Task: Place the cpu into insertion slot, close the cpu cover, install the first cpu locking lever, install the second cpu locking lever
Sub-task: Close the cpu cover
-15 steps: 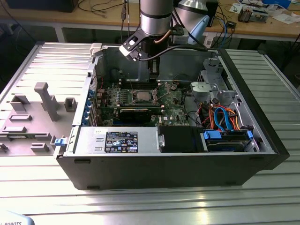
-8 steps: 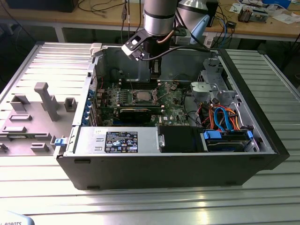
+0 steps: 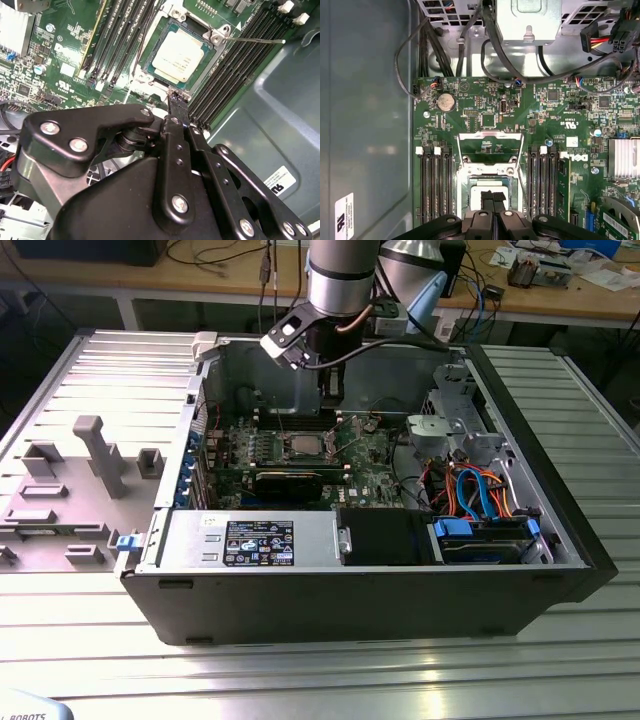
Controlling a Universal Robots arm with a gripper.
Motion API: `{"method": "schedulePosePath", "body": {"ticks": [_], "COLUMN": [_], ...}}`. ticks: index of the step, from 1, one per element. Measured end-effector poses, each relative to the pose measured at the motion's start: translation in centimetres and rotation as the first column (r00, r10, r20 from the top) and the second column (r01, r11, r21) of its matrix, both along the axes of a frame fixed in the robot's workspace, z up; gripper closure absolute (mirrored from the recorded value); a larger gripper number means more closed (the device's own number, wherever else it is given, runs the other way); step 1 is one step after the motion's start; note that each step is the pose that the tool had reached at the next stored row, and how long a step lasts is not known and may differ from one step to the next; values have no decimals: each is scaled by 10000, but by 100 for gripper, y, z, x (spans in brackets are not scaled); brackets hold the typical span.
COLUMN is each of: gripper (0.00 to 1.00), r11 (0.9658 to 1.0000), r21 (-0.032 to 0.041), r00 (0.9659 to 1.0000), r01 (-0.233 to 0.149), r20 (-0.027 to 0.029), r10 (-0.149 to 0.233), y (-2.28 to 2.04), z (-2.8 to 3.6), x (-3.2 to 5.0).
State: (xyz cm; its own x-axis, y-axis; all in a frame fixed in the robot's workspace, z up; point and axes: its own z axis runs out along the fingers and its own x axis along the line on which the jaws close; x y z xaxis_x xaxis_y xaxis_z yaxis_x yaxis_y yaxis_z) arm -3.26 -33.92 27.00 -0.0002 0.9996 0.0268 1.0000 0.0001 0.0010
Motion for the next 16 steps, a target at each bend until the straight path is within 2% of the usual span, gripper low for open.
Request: {"method": "schedulePosePath", "body": {"ticks": [5, 16], "gripper": [89, 89], "r11": [10000, 10000], "r21": [0, 0], "r00": [10000, 10000], "r01": [0, -1], "r20": [0, 0], "r10": [0, 1], "y": [0, 0], "z": [-1, -1], "x": [76, 99]}}
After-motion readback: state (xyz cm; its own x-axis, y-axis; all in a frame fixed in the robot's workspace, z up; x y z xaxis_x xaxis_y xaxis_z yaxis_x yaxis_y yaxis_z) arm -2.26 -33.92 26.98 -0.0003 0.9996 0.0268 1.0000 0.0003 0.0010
